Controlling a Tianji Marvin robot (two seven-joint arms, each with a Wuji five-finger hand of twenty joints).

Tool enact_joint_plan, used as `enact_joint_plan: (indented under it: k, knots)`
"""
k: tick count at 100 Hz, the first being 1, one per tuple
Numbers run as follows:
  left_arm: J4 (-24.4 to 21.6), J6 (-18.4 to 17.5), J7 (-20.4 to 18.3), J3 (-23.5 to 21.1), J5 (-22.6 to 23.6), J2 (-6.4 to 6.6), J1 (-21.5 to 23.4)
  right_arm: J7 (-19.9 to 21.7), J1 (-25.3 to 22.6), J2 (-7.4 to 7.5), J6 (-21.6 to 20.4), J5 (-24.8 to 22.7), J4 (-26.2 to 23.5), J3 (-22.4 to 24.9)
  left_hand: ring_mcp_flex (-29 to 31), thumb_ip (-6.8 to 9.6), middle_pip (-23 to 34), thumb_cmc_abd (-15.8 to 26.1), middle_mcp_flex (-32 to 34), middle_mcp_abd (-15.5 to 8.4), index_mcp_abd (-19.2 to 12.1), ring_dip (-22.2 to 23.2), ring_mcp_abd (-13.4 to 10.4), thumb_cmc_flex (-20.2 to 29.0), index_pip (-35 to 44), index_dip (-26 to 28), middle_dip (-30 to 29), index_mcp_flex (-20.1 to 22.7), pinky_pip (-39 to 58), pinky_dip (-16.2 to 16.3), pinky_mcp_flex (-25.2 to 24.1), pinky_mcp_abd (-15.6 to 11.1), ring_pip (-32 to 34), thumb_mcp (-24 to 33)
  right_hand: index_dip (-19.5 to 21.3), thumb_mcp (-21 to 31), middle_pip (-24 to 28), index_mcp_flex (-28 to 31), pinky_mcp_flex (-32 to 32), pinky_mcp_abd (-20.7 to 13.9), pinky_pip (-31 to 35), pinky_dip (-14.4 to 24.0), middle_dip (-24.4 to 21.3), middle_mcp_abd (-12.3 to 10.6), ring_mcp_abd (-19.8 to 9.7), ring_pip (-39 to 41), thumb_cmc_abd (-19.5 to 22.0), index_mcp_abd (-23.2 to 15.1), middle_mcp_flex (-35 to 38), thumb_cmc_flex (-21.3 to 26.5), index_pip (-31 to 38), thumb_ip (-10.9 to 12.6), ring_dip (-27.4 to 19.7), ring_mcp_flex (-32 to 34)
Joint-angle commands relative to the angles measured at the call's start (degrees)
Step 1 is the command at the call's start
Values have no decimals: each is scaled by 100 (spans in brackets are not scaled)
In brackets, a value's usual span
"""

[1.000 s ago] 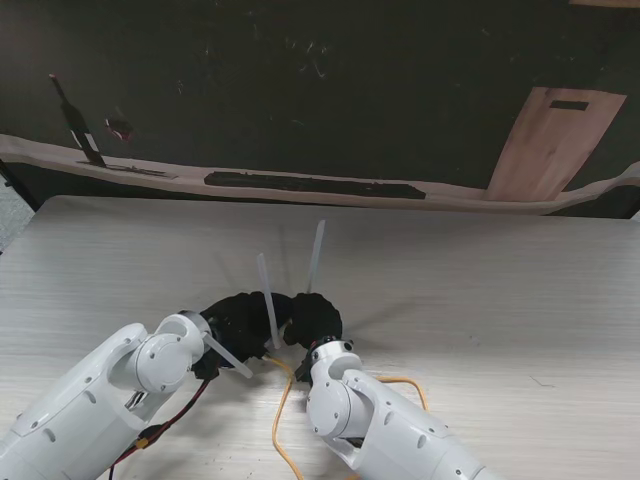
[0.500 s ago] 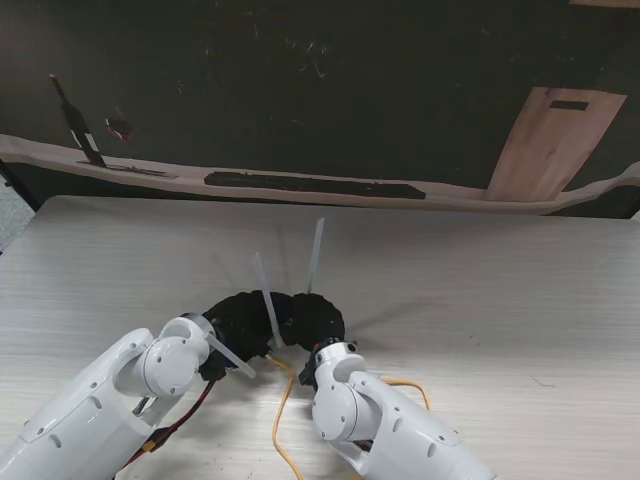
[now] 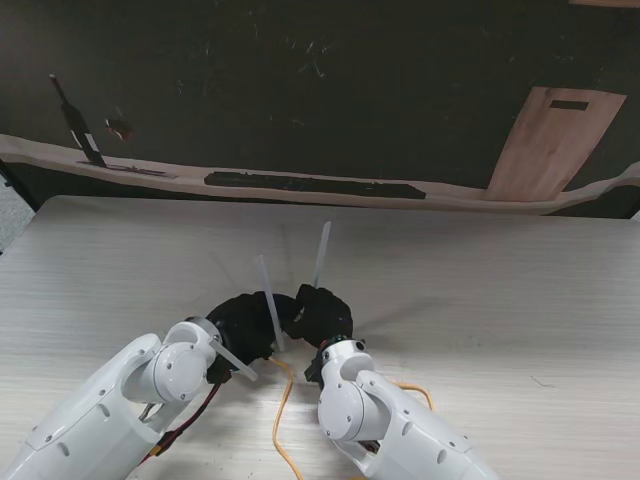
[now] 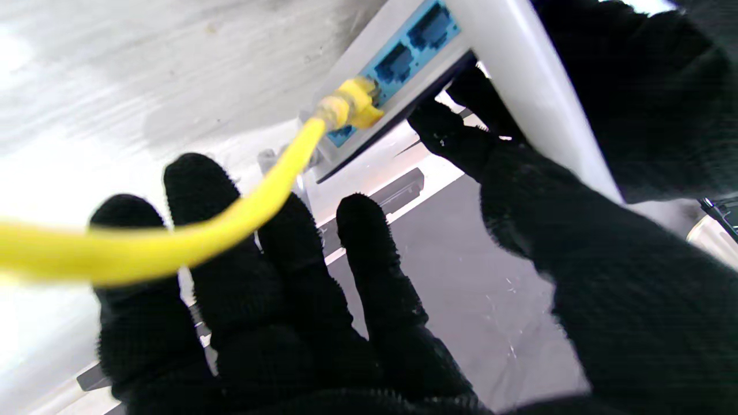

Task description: Untangle the Ethernet cable and plug it into the router

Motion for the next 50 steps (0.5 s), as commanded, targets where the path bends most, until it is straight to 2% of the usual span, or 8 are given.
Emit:
enact_joint_plan:
  k: [1, 17, 50]
  knots:
    - [408, 191, -316, 200, -23, -52, 360, 112, -112, 29, 27, -10, -163, 44, 1094, 610, 2805, 925, 1550, -2057, -1431, 645, -2122, 1901, 2373, 418, 646, 1140, 6334, 559, 618, -2001, 5505, 4395, -99, -478, -177, -161, -223, 242, -137, 124, -28, 198, 184, -93, 56, -96, -213, -385, -44, -185, 75, -119]
    - [421, 337, -191, 177, 115, -74, 357, 66, -267, 72, 14, -17, -331, 211, 1065, 622, 2795, 962, 1527, -2032, -1410, 648, -2083, 1911, 2342, 402, 642, 1129, 6337, 591, 581, -1975, 5500, 4336, -141, -542, -266, -280, -573, 242, -452, 86, -50, 236, 220, -344, 106, 11, -367, -395, -120, -174, 49, -341]
    - [497, 745, 287, 229, 281, -180, 359, -25, -565, 163, -96, -65, -634, 533, 1065, 666, 2792, 1230, 1495, -1967, -1345, 668, -1982, 1907, 2291, 370, 642, 1111, 6360, 655, 522, -1904, 5483, 3940, -142, -627, -438, -548, -774, 242, -712, 37, -101, 300, 304, -696, 256, -103, -551, -422, -130, -166, 0, -532]
